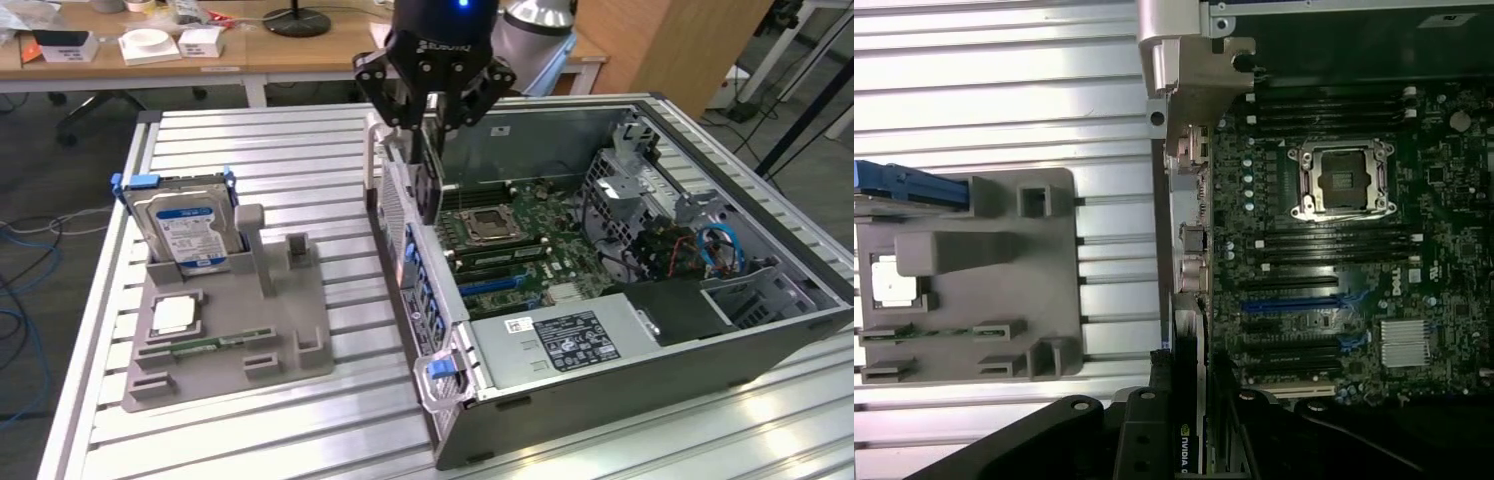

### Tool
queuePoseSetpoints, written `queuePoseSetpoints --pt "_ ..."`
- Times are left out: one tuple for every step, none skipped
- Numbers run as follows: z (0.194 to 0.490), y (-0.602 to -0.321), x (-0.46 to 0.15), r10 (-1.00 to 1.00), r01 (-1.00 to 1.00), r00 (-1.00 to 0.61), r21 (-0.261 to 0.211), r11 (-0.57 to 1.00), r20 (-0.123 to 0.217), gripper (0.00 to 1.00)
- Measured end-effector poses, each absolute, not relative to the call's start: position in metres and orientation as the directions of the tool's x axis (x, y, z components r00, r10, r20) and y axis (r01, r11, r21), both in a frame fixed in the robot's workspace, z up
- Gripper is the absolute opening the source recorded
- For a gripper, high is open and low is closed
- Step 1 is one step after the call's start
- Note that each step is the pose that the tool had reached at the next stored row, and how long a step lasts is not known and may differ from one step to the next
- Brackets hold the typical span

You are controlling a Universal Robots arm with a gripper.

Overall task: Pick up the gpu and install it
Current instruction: 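Pick up the gpu and move the gpu toward the slot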

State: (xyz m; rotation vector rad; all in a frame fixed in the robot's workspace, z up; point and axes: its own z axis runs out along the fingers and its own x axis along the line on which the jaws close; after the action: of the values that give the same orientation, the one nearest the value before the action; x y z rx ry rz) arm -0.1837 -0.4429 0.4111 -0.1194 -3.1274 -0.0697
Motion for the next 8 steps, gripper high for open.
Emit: queuePoseSetpoints --pt "0.411 -0.443 -0.181 0.076 0.076 -0.997 0.044 0.996 0.014 0.26" --pt "0.411 -0.443 -0.178 0.076 0.076 -0.997 0.044 0.996 0.015 0.26" --pt "0.411 -0.443 -0.175 0.076 0.076 -0.997 0.044 0.996 0.016 0.26" --pt "0.411 -0.443 -0.173 0.076 0.076 -0.997 0.044 0.996 0.016 0.26" --pt "0.411 -0.443 -0.17 0.075 0.076 -0.997 0.044 0.996 0.017 0.26" --pt "0.411 -0.443 -0.168 0.075 0.076 -0.997 0.044 0.996 0.018 0.26" --pt "0.411 -0.443 -0.165 0.075 0.076 -0.997 0.044 0.996 0.018 0.26" --pt "0.411 -0.443 -0.163 0.075 0.076 -0.997 0.044 0.996 0.019 0.26"
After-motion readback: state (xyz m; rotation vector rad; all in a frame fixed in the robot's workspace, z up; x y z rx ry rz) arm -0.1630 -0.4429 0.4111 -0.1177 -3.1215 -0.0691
